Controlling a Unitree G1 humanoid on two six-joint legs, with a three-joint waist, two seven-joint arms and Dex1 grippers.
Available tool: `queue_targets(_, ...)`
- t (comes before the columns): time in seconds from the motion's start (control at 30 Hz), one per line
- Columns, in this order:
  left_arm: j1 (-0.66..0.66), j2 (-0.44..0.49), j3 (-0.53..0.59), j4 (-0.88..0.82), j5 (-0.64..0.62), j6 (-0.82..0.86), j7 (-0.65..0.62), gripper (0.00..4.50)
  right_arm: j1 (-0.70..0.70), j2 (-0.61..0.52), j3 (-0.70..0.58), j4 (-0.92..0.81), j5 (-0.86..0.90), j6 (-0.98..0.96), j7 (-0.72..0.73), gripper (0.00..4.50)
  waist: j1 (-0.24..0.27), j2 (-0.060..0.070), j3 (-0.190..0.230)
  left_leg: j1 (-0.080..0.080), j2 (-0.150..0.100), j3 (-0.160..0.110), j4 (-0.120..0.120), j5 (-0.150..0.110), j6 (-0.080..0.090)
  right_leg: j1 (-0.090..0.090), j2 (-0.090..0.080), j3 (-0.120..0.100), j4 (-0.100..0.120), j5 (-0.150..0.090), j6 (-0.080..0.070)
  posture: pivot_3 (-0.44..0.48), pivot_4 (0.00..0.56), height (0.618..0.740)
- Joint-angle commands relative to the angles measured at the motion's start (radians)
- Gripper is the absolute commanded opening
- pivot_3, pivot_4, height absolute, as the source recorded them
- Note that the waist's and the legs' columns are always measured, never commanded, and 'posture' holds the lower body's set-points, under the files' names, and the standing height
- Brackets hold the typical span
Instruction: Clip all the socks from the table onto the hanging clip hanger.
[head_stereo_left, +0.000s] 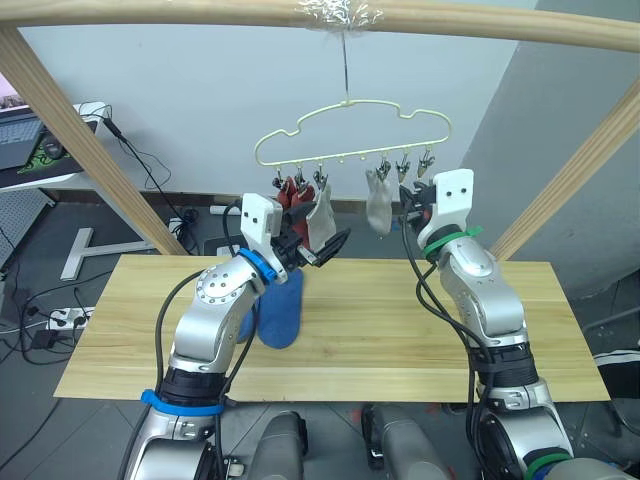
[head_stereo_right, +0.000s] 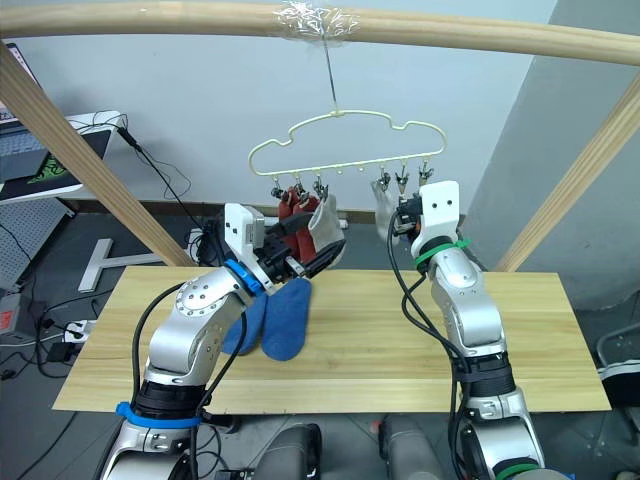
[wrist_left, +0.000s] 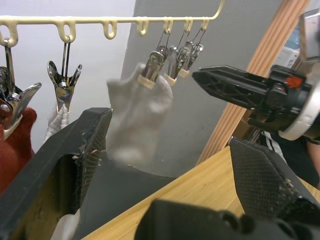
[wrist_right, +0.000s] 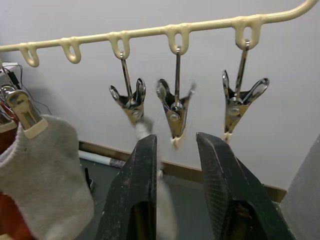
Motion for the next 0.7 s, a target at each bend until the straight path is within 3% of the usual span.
queue_targets(0.03, -0.002, 0.009, 0.008, -0.049, -0.014, -0.004, 0.000, 4.32, -0.054, 0.012, -0.024, 0.055, -0.018, -0.060, -0.022, 1.28, 0.001, 0.000, 0.000, 0.000, 0.000, 0.000, 0.000, 0.000, 0.000, 0.000, 0.000, 0.000, 0.000, 0.000, 0.000, 0.002, 0.225, 0.740)
queue_targets(0.7, -0.032, 0.017, 0.006, -0.096, -0.027, 0.030, 0.005, 4.32, -0.189, 0.036, -0.028, 0.259, -0.041, -0.176, -0.008, 1.28, 0.011, 0.000, 0.000, 0.000, 0.000, 0.000, 0.000, 0.000, 0.000, 0.000, 0.000, 0.000, 0.000, 0.003, -0.004, 0.021, 0.230, 0.740)
